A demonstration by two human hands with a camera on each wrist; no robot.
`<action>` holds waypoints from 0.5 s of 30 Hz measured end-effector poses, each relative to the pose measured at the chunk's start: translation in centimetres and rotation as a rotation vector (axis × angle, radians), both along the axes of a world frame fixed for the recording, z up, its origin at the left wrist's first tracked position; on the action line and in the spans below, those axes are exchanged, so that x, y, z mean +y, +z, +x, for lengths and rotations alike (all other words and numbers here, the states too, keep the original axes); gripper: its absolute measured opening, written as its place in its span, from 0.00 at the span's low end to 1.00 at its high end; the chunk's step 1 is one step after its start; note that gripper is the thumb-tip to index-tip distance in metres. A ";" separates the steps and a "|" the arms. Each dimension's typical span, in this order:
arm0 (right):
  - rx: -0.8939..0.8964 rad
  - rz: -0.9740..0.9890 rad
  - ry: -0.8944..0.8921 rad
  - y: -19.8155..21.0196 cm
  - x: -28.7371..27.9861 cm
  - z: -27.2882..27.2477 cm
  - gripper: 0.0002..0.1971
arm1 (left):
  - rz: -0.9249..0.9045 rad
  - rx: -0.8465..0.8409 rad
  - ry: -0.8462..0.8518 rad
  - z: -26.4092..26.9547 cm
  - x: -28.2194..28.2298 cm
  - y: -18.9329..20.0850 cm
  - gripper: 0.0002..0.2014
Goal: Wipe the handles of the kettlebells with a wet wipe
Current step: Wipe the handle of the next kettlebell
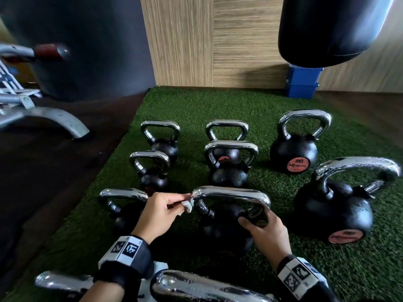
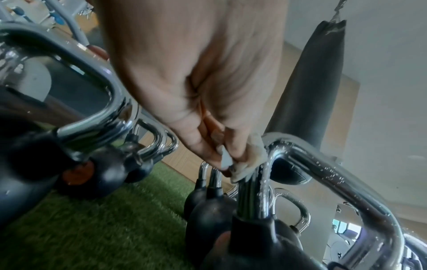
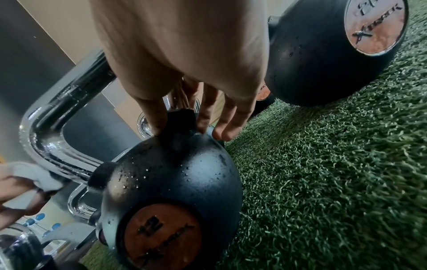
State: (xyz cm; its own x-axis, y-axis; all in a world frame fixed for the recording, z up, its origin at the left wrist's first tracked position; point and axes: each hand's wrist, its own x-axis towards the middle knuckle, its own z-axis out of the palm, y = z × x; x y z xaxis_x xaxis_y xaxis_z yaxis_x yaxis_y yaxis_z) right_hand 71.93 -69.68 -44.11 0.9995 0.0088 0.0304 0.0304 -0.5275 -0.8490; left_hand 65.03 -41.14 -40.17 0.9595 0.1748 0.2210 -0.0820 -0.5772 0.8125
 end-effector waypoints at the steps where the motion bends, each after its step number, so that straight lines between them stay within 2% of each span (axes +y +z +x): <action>1: -0.003 0.007 0.004 0.0 0.1 0.0 0.26 | -0.008 0.023 -0.003 0.1 -0.1 -0.4 0.20; 6: -0.017 0.015 0.012 0.1 -0.2 -0.1 0.25 | -0.052 0.013 0.024 0.3 -0.5 -2.3 0.24; 9: 0.015 0.043 0.032 -0.2 -0.4 0.1 0.22 | -0.008 0.049 0.033 0.3 -1.4 -3.2 0.13; 13: 0.040 0.092 0.046 -0.2 -0.4 0.1 0.16 | 0.009 0.104 -0.026 0.0 -1.9 -2.8 0.03; 15: 0.026 0.073 0.041 0.1 -0.5 0.0 0.16 | 0.006 0.113 -0.083 -0.3 -1.8 -2.4 0.14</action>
